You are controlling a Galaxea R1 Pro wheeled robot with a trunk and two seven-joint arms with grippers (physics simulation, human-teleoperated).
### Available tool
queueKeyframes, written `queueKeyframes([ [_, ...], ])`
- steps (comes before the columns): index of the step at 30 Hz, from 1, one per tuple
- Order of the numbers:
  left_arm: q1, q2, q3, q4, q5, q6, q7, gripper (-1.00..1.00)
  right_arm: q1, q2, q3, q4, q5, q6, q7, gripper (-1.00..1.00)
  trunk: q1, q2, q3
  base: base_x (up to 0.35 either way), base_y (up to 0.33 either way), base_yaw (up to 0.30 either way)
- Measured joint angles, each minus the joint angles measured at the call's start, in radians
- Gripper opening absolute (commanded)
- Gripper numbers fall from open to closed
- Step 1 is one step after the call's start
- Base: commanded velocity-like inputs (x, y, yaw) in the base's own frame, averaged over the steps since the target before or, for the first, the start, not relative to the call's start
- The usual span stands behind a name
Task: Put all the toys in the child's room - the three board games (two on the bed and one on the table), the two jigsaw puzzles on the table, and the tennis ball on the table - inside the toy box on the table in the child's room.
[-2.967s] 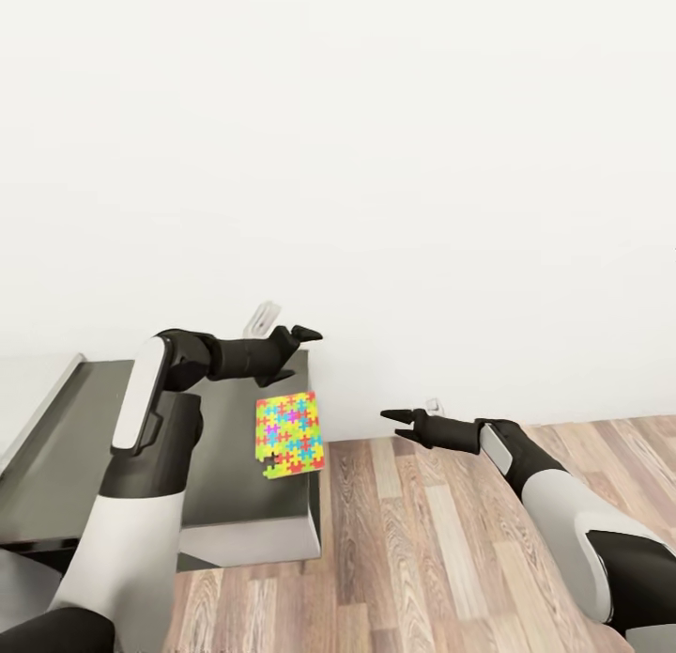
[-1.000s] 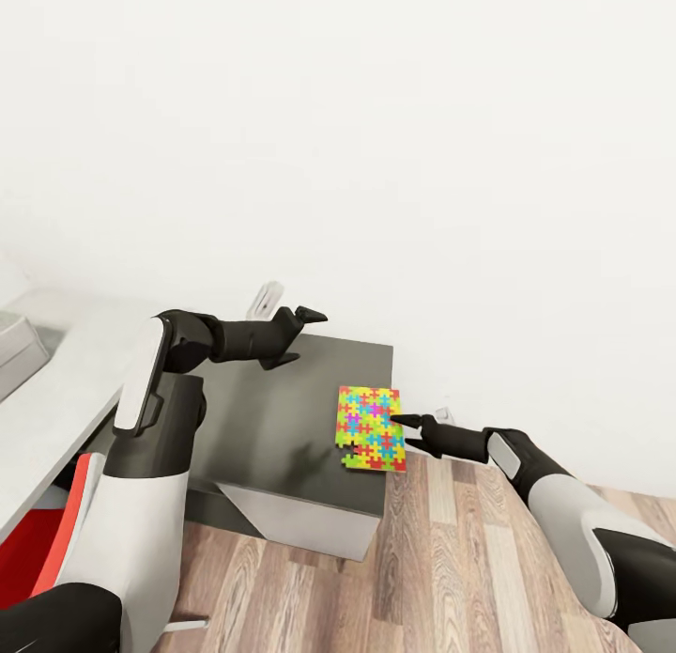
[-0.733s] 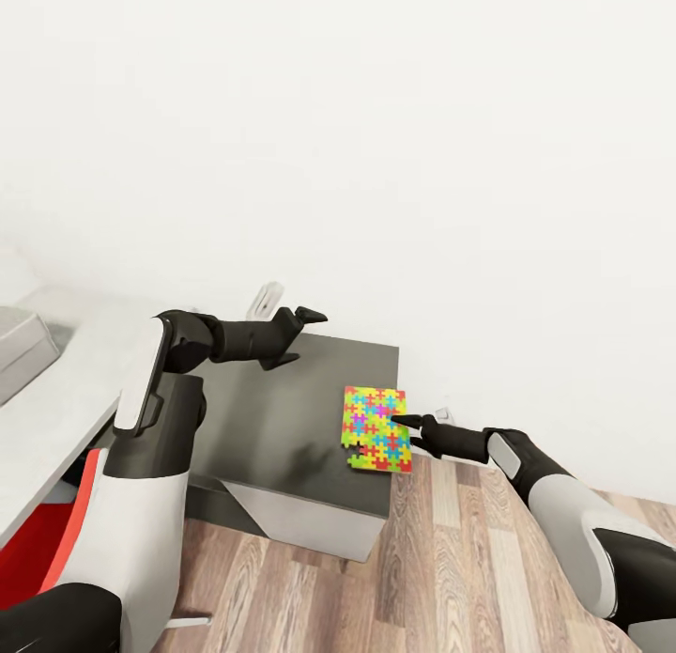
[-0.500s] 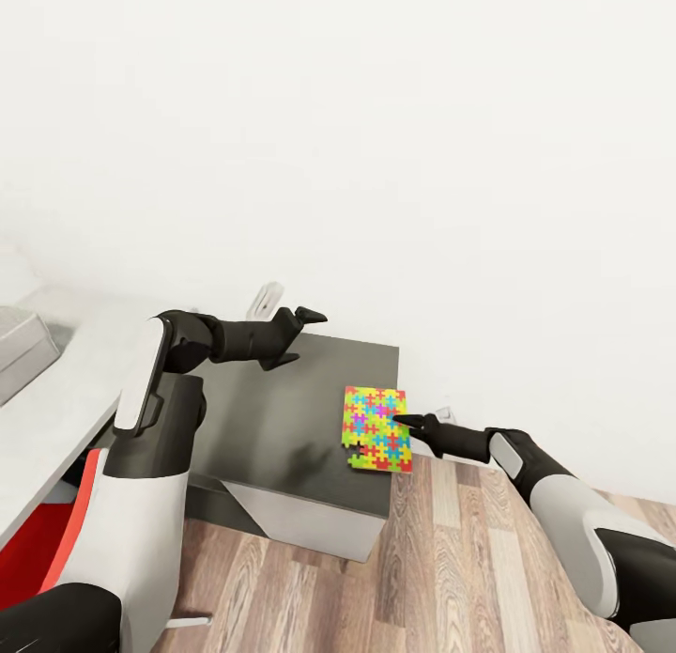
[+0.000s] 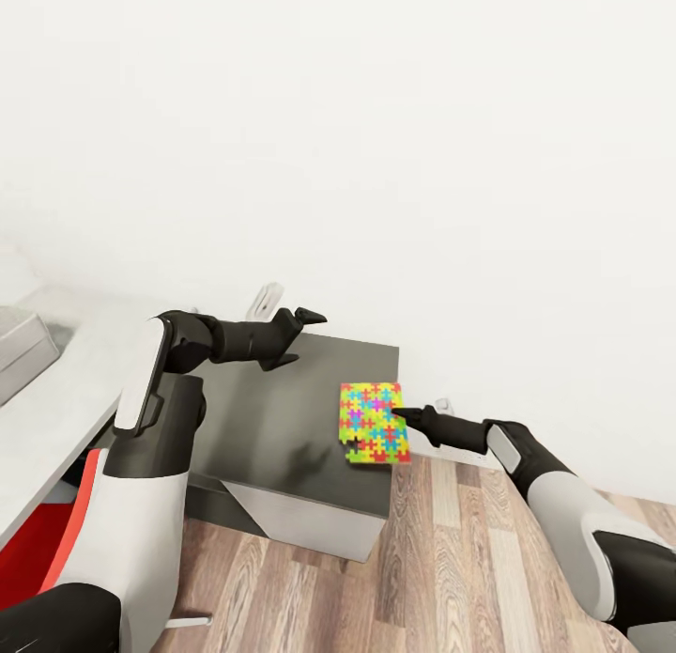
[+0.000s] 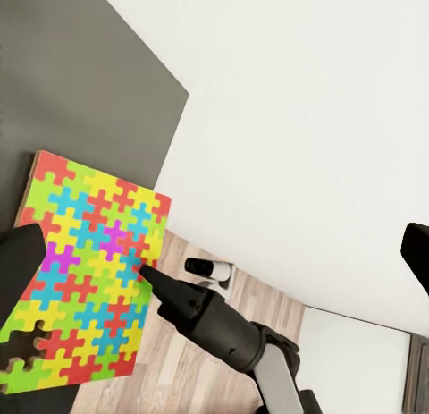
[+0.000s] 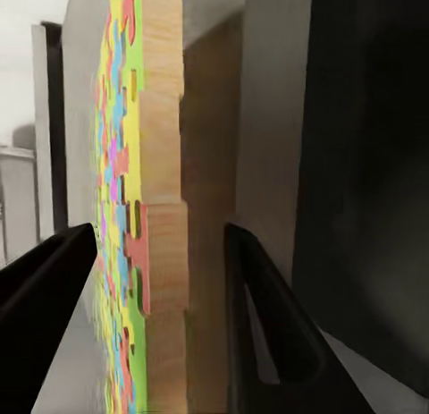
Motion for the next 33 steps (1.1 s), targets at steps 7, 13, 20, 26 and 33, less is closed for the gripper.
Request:
queueKeyframes([
  [7,0.002,-0.001,-0.01,-0.016,-0.001,-0.001,-0.001,1.0,0.007,-0.001,0.002,-0.061,0.004,0.004,0.064,-1.0,0.0,0.0,0.0,0.0,0.0,0.0],
  [13,0.015,0.004,-0.021,-0.046,0.002,0.002,-0.01,1.0,0.007,-0.007,0.002,-0.097,0.003,0.03,0.089,-1.0,0.0,0.0,0.0,0.0,0.0,0.0],
  [20,0.02,0.007,-0.02,-0.062,0.0,0.001,-0.01,1.0,0.007,-0.009,0.003,-0.124,0.006,0.068,0.117,-1.0,0.0,0.0,0.0,0.0,0.0,0.0],
  [26,0.02,0.006,-0.021,-0.064,0.0,0.001,-0.004,1.0,0.007,-0.01,0.004,-0.127,0.007,0.072,0.121,-1.0,-0.023,0.042,0.019,0.0,0.0,0.0],
  [33,-0.024,0.028,-0.012,-0.064,0.031,0.001,0.0,1.0,0.01,-0.027,0.005,-0.201,0.01,0.073,0.149,-1.0,-0.05,0.091,0.041,0.0,0.0,0.0],
])
